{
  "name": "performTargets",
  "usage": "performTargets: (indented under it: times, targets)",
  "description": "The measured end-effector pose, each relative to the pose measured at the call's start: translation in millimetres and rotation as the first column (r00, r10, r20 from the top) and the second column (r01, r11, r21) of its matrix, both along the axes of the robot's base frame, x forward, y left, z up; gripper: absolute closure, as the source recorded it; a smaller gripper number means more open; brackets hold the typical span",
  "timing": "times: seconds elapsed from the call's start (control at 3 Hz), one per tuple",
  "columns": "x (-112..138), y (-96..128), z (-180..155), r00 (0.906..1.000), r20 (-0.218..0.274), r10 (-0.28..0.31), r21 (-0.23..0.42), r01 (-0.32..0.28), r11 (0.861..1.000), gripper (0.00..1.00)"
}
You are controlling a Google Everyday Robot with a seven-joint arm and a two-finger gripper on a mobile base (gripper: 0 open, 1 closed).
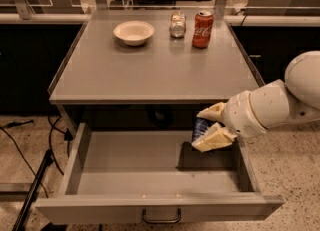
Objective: Place rxbar blueberry into top drawer
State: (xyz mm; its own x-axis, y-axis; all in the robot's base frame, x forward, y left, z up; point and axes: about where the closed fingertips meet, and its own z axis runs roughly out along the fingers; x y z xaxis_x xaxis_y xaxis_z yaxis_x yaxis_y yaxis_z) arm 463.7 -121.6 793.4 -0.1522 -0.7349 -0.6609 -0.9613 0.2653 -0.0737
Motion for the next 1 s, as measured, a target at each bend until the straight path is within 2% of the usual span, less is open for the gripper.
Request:
performTargets:
  times: [0.33, 1.0]
  targets:
    - [-0.6, 0.2, 0.1, 1.0000, -0.004, -0.001, -0.001, 0.001, 1.000, 1.00]
    - [9.9, 21.4, -62.1, 0.9975, 0.001, 0.070, 0.034, -0.070, 0.997, 1.00]
